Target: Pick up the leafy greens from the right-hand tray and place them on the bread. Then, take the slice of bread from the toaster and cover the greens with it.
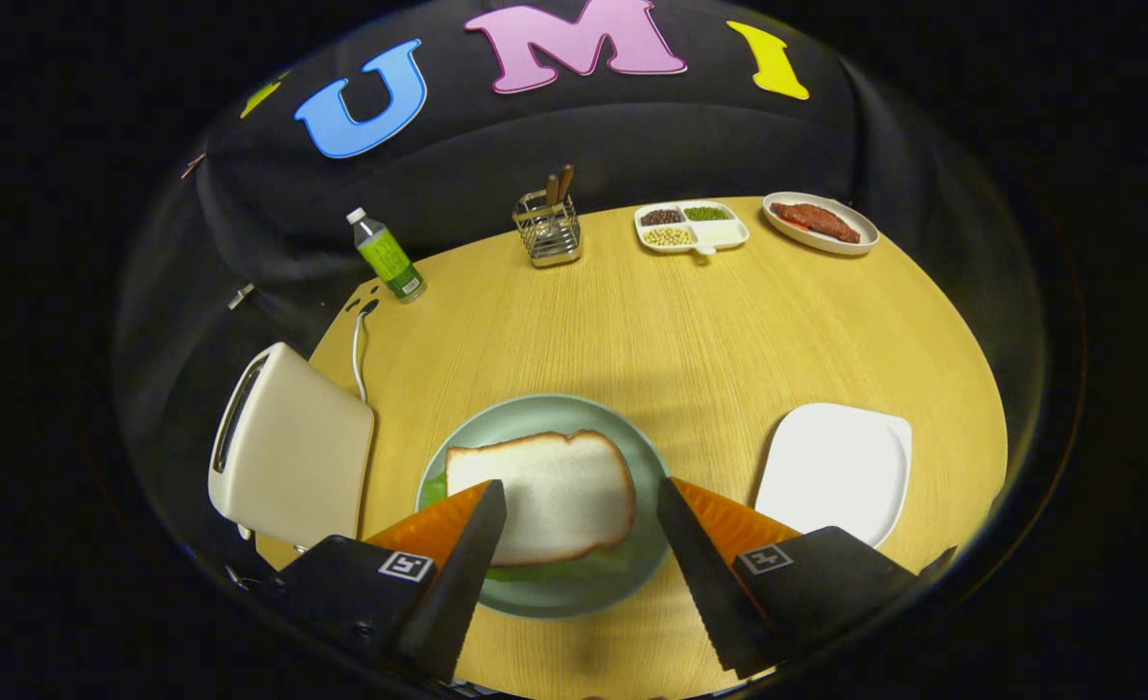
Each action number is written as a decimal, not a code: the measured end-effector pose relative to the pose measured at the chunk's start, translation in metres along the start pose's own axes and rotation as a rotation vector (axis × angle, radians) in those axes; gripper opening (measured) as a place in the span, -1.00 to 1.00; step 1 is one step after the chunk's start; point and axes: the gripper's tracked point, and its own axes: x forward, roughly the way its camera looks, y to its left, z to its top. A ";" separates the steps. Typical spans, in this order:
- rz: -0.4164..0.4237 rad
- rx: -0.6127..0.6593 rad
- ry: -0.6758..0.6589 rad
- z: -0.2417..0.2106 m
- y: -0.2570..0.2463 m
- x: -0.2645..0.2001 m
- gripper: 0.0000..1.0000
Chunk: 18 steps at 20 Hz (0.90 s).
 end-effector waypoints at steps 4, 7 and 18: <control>-0.022 -0.129 -0.169 0.056 -0.001 -0.050 0.99; -0.041 -0.216 -0.344 0.108 0.005 -0.100 0.98; -0.119 -0.188 -0.727 0.224 -0.010 -0.263 0.96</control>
